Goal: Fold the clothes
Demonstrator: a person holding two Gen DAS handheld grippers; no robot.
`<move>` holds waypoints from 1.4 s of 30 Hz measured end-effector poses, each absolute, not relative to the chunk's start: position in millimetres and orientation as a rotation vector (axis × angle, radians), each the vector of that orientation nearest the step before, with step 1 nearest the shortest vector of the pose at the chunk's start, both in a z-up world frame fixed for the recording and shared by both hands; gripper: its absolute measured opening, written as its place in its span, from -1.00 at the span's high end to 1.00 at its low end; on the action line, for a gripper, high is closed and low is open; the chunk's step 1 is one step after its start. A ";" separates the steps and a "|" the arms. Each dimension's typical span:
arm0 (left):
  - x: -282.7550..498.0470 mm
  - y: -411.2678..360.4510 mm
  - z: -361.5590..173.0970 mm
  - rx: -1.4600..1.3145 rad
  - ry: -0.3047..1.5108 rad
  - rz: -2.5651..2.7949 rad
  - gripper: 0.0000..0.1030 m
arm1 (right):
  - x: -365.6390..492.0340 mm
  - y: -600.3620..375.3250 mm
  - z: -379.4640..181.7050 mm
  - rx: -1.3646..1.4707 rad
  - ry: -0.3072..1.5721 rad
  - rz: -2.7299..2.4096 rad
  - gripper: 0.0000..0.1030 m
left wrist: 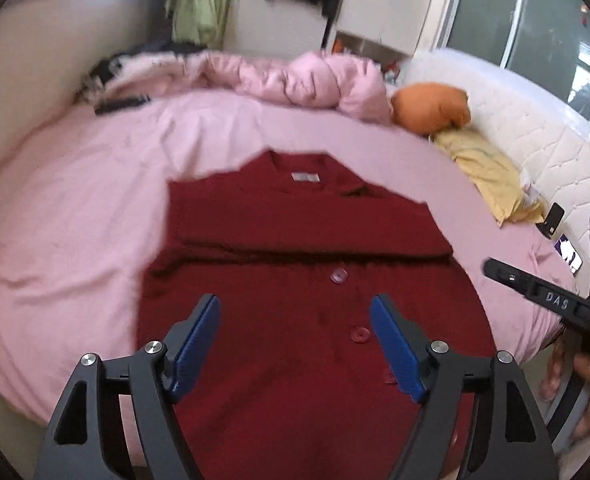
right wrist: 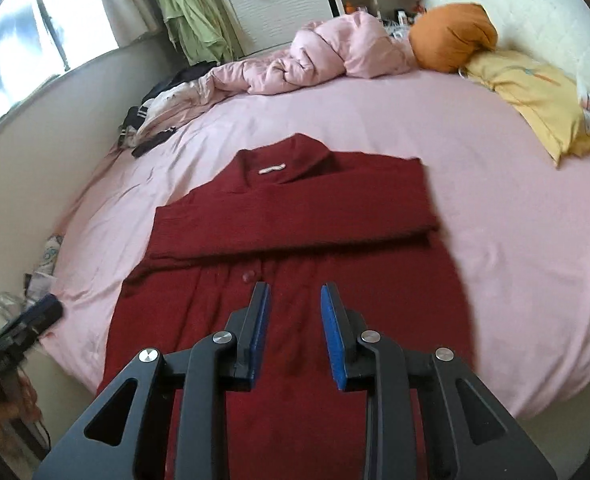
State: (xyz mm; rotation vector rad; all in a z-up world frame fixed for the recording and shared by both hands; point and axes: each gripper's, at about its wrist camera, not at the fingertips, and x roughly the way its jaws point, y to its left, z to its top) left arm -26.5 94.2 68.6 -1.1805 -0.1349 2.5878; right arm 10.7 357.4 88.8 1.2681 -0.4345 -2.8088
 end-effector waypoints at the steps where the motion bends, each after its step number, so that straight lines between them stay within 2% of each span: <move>1: -30.4 102.0 56.9 -1.222 -0.142 2.578 -0.51 | 9.6 349.7 85.1 1.268 -0.439 -2.821 0.47; 6: -23.1 121.1 -0.9 -1.390 0.027 2.559 -0.51 | 3.2 313.8 51.2 1.340 -0.360 -2.848 0.47; 9: -12.7 120.3 -22.8 -1.488 0.036 2.531 -0.51 | 4.7 307.3 23.1 1.462 -0.325 -2.801 0.47; 11: -8.4 114.8 -17.0 -1.447 0.002 2.578 -0.54 | 8.8 305.6 20.3 1.477 -0.337 -2.796 0.47; 12: -9.9 110.1 -16.9 -1.441 -0.032 2.577 -0.62 | 11.1 307.4 23.3 1.446 -0.342 -2.817 0.47; 20: -11.2 94.3 -20.7 -1.442 -0.241 2.565 -0.62 | 14.2 306.7 23.6 1.434 -0.303 -2.832 0.47; 29: -13.9 99.7 -21.5 -1.466 -0.211 2.557 -0.62 | 8.6 298.8 21.9 1.467 -0.233 -2.809 0.47; 37: -15.1 95.0 -21.5 -1.457 -0.267 2.552 -0.62 | 3.8 298.0 20.6 1.487 -0.221 -2.737 0.47; 42: -15.4 94.3 -21.7 -1.445 -0.283 2.558 -0.62 | -11.6 285.5 41.5 1.503 -0.098 -2.568 0.47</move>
